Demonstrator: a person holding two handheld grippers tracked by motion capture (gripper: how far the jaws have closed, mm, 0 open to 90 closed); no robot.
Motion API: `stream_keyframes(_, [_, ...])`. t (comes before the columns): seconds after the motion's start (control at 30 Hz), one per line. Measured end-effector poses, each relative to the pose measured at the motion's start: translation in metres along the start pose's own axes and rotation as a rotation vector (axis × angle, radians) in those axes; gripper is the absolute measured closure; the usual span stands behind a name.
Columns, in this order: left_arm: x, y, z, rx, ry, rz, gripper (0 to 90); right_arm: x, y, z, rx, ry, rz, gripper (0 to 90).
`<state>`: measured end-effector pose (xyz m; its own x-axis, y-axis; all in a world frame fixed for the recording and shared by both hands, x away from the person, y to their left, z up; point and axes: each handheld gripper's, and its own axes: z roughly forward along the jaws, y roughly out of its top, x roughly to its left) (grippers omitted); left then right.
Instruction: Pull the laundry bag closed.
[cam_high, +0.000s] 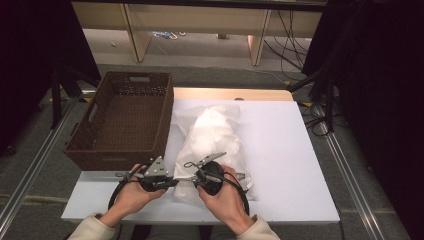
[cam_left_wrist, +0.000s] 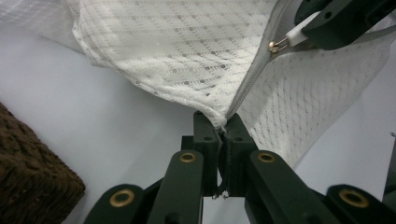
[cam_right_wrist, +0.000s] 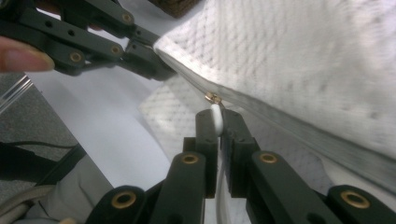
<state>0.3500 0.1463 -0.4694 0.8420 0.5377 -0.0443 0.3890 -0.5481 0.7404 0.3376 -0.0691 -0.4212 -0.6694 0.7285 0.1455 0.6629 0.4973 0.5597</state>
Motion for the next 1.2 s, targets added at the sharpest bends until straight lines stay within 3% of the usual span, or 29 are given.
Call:
stream_keyframes(0.13, [0.001,-0.001,-0.001,0.002,0.018,0.001,85.9,-0.002,-0.003,-0.003,0.007,-0.006,0.028,87.0])
stream_keyframes(0.27, [0.0,-0.001,-0.001,0.0,0.02,0.001,85.9,-0.007,-0.005,-0.004,-0.003,-0.013,0.005,87.0])
stream_keyframes(0.33, [0.002,-0.001,-0.001,-0.003,0.019,0.004,85.9,-0.005,-0.005,-0.006,0.011,-0.006,0.041,87.0])
stream_keyframes(0.4, [0.002,-0.001,-0.002,0.001,0.025,-0.001,85.9,-0.008,-0.006,-0.006,-0.004,-0.014,0.008,87.0])
stream_keyframes(0.43, [0.002,-0.001,-0.002,0.001,0.026,-0.001,85.9,-0.007,-0.006,-0.007,0.009,-0.007,0.045,87.0])
stream_keyframes(0.5, [0.004,-0.001,-0.003,0.004,0.027,0.027,85.9,-0.009,-0.008,-0.006,0.0,-0.015,0.034,87.0])
stream_keyframes(0.53, [0.003,-0.001,-0.003,0.006,0.042,0.006,85.9,-0.009,-0.008,-0.008,0.012,0.0,0.051,87.0])
stream_keyframes(0.57, [0.003,-0.001,-0.003,0.006,0.039,0.014,85.9,-0.011,-0.009,-0.007,-0.004,-0.018,0.018,87.0])
stream_keyframes(0.6, [0.003,-0.001,-0.003,0.001,0.031,0.002,85.9,-0.01,-0.009,-0.009,0.017,-0.006,0.055,87.0])
stream_keyframes(0.63, [0.003,-0.002,-0.002,-0.006,0.029,-0.006,85.8,-0.012,-0.01,-0.009,0.01,-0.017,0.034,87.0])
stream_keyframes(0.67, [0.003,-0.002,-0.002,-0.006,0.029,-0.006,85.9,-0.011,-0.01,-0.011,0.007,-0.013,0.053,87.0])
stream_keyframes(0.77, [0.005,-0.001,-0.003,-0.01,0.042,0.011,85.8,-0.014,-0.013,-0.013,0.01,-0.022,0.041,87.0])
stream_keyframes(0.8, [0.005,-0.001,-0.004,-0.007,0.041,0.014,85.8,-0.014,-0.013,-0.014,0.006,-0.013,0.057,87.0])
stream_keyframes(0.83, [0.006,-0.001,-0.004,-0.005,0.045,0.023,85.8,-0.016,-0.014,-0.015,-0.004,-0.023,0.036,87.0])
stream_keyframes(0.87, [0.005,-0.001,-0.004,-0.004,0.047,0.019,85.8,-0.016,-0.015,-0.016,0.001,-0.017,0.064,87.0])
stream_keyframes(0.9, [0.004,-0.002,-0.003,-0.01,0.04,-0.005,85.8,-0.018,-0.015,-0.016,-0.008,-0.029,0.043,87.0])
stream_keyframes(1.0, [0.005,-0.002,-0.003,-0.009,0.039,-0.011,85.8,-0.02,-0.017,-0.019,0.003,-0.012,0.057,87.0])
stream_keyframes(1.17, [0.005,-0.003,-0.004,-0.009,0.039,-0.011,85.8,-0.023,-0.02,-0.024,-0.007,-0.031,0.049,87.0])
stream_keyframes(1.2, [0.005,-0.003,-0.003,-0.01,0.041,-0.01,85.8,-0.023,-0.02,-0.025,-0.007,-0.031,0.068,87.0])
